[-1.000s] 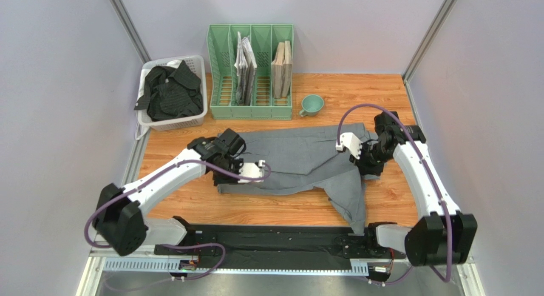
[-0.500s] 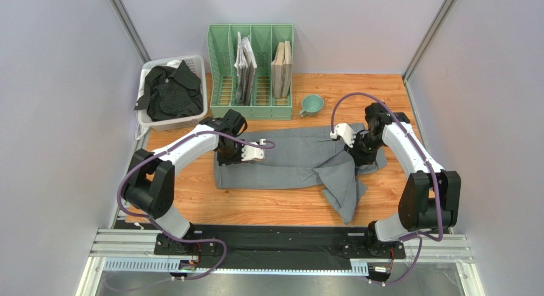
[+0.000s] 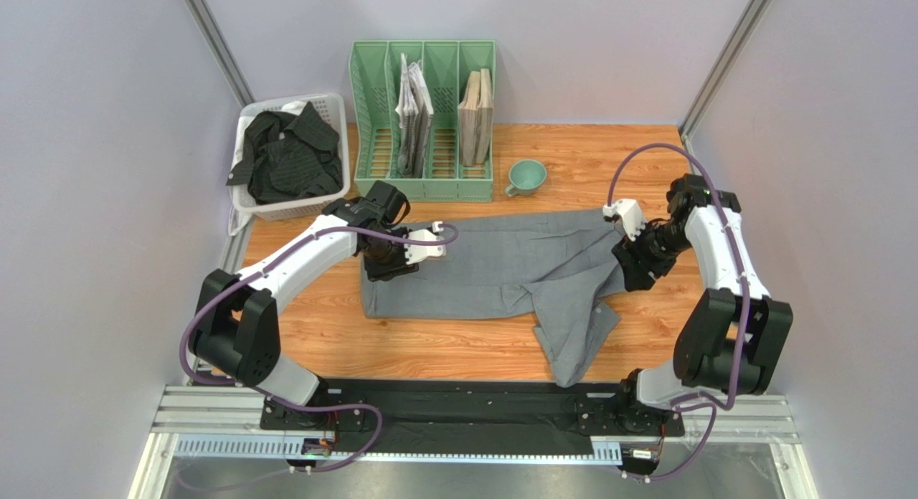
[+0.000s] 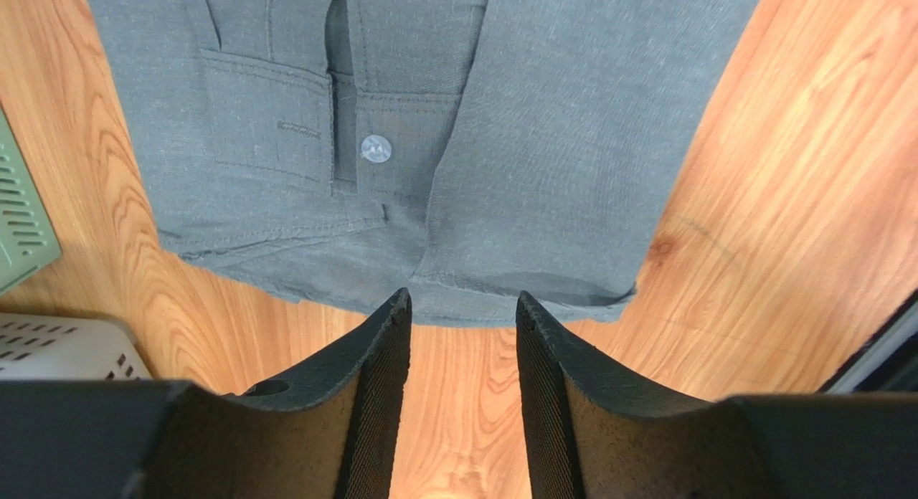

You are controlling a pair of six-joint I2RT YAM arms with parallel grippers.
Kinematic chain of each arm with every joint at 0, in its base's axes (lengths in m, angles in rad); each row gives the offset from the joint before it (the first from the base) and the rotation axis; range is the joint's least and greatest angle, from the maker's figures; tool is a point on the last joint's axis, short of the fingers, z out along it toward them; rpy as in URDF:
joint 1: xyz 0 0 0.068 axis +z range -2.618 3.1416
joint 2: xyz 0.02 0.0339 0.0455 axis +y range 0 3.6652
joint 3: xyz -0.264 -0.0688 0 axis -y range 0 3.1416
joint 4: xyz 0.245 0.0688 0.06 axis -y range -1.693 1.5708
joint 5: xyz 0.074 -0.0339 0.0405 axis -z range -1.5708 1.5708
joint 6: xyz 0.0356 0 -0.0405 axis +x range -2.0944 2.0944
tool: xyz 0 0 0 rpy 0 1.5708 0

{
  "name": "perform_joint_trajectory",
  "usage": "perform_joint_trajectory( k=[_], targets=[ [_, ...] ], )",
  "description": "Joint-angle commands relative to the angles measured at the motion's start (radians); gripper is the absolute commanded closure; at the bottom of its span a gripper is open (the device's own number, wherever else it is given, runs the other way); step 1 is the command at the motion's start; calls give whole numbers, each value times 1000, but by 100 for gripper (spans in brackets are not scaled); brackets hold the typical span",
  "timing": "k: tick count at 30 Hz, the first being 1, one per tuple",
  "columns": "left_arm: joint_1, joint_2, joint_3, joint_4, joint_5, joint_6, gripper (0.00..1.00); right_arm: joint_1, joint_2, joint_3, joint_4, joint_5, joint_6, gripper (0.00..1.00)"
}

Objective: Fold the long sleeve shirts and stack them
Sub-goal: Fold the shirt

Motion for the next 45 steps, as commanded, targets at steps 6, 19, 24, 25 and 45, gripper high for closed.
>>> perform_joint_trajectory(
  k=[6,19,24,25,45],
  targets=[
    [5,-7,-61,23,72,-109,50,-25,209,82,60,-49,183,39],
    [6,113,-161,104,-18,-71,56,-37,255,-22,61,77,191,100],
    [6,110,-191,112,-32,-62,56,-37,255,-107,141,144,213,100],
    [6,110,-193,112,-35,-55,56,-39,264,-106,156,152,223,100],
    [26,-272,-50,-72,359,-107,29,56,-444,-208,-100,-234,-235,23]
  ],
)
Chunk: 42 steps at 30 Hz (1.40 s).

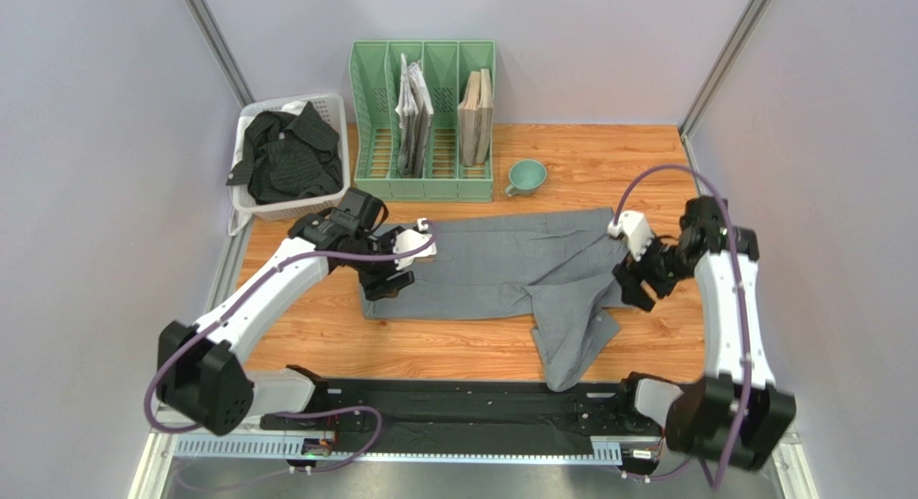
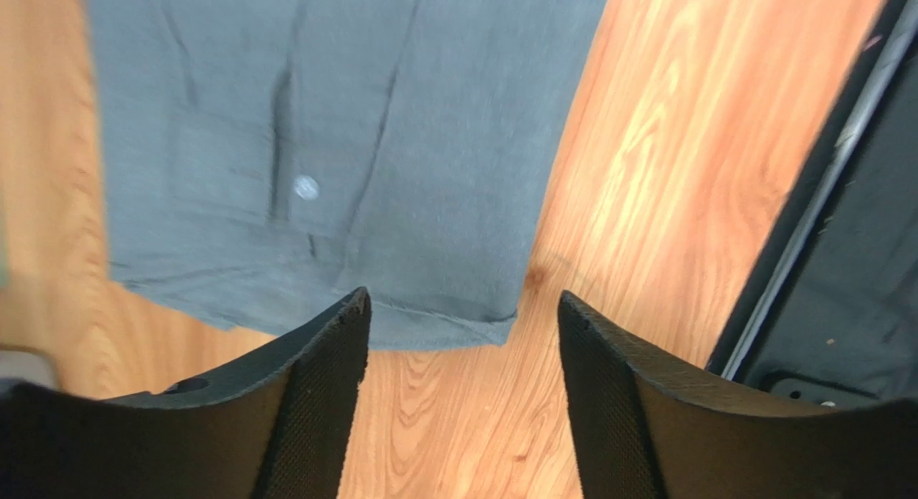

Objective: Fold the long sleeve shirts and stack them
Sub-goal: Fold the shirt

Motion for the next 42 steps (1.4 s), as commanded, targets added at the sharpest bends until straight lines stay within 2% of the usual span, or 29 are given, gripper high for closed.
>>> perform_joint_trajectory(
  k=[1,2,4,5,7,8,11,14,19,22,23,25,26,28,31,32,36,38,39,42],
  targets=[
    [3,-81,40,-60,149,-15,28,164,-248,-149,-14,-120,-208,22],
    [3,-78,49,-69,152,-19,29,287,-303,-210,12,-105,-226,21],
    [4,-69,60,-89,162,-42,28,412,-419,-263,63,-48,-269,16],
    [4,-68,64,-94,168,-50,28,534,-445,-301,69,-24,-293,15],
    [4,-69,64,-95,188,-71,29,658,-480,-333,72,68,-337,14],
    [4,-68,63,-95,190,-79,28,777,-480,-346,74,101,-338,14],
    [4,-71,61,-86,189,-101,29,949,-445,-379,104,188,-315,14],
    [4,-68,58,-83,187,-110,29,1086,-366,-395,153,250,-292,14],
    [3,-61,60,-99,172,-108,28,1233,-243,-413,161,294,-271,19],
    [3,-61,60,-105,155,-98,28,1295,-200,-456,176,326,-269,33],
    [3,-60,61,-105,152,-95,28,1301,-195,-461,189,328,-266,52],
    [6,-57,60,-103,147,-92,29,1301,-201,-456,222,333,-262,67],
    [4,-55,60,-100,146,-90,30,1303,-200,-435,233,342,-234,83],
    [4,-49,58,-100,147,-92,31,1294,-187,-387,239,357,-179,100],
    [4,-38,51,-89,147,-95,33,1151,-177,-245,213,218,-91,100],
    [6,-34,47,-85,144,-96,34,1034,-168,-202,213,170,-68,100],
    [7,-8,32,-57,132,-107,35,736,-56,-13,209,-44,120,100],
    [7,4,31,-46,130,-118,35,610,64,18,212,-121,189,100],
    [7,21,32,-37,117,-121,35,574,113,47,216,-167,282,100],
    [9,55,35,-23,71,-139,35,465,306,85,253,-200,468,100]
  ],
)
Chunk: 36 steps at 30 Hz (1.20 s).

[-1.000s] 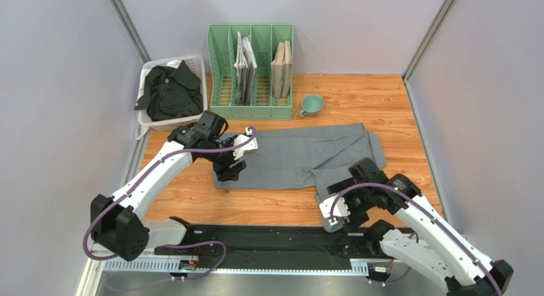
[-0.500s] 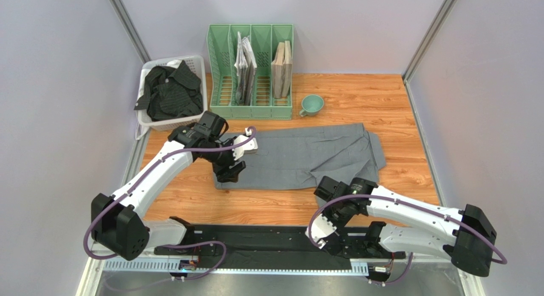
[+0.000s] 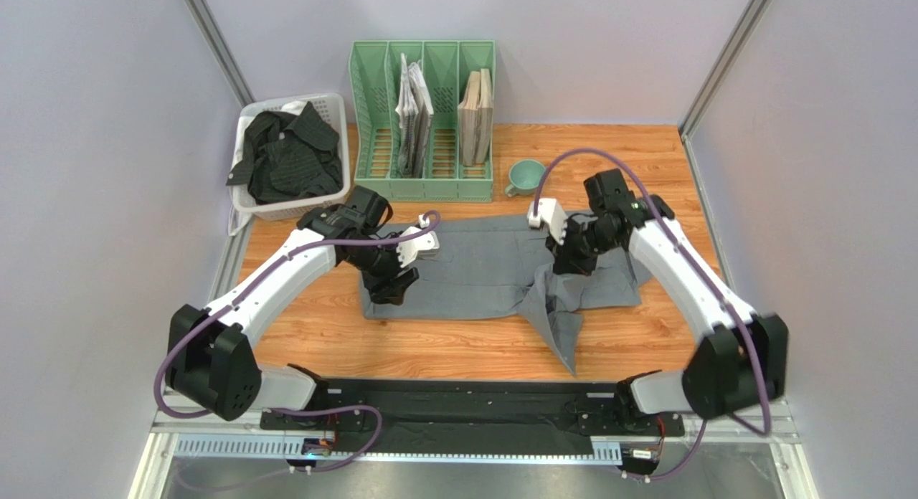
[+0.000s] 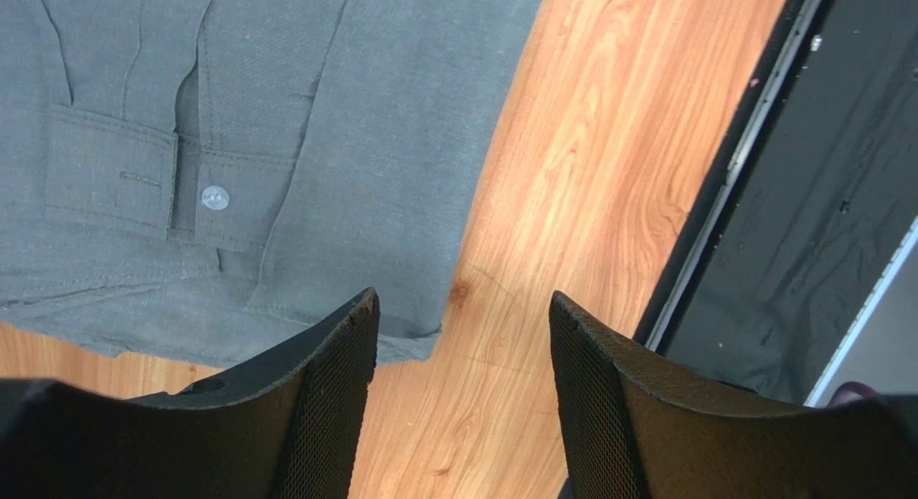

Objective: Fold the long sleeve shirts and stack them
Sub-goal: Fold the shirt

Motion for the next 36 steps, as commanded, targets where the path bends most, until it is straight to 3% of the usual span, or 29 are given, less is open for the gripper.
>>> perform_joint_trajectory(
  k=[1,4,7,8,11,16,20,23,27,30,33,36],
  targets=[
    [5,43,-4,45,-53,-35,35,-144,241,72,34,-186,426,100],
    [7,59,-16,44,-64,-38,35,-281,381,123,31,-250,559,95],
    [5,57,-33,45,-53,-31,35,-368,383,146,11,-252,589,73],
    [5,59,-36,45,-50,-28,34,-381,372,169,-6,-241,535,60],
    [5,71,-54,56,-27,-9,34,-440,306,202,-93,-217,410,38],
    [1,161,-64,123,-91,-14,37,-475,231,134,-158,-47,231,42],
    [-1,270,-51,142,-148,-6,43,-472,278,28,-97,68,216,66],
    [-1,307,-54,147,-177,-2,47,-472,352,-12,-57,128,231,72],
    [2,338,-62,119,-207,6,54,-471,419,-67,63,229,257,73],
    [4,329,-85,76,-217,41,57,-468,435,-109,55,249,237,73],
    [10,310,-116,56,-234,60,58,-451,363,-165,29,243,196,72],
    [31,254,-113,47,-181,58,53,-454,266,-135,-36,198,150,64]
  ],
)
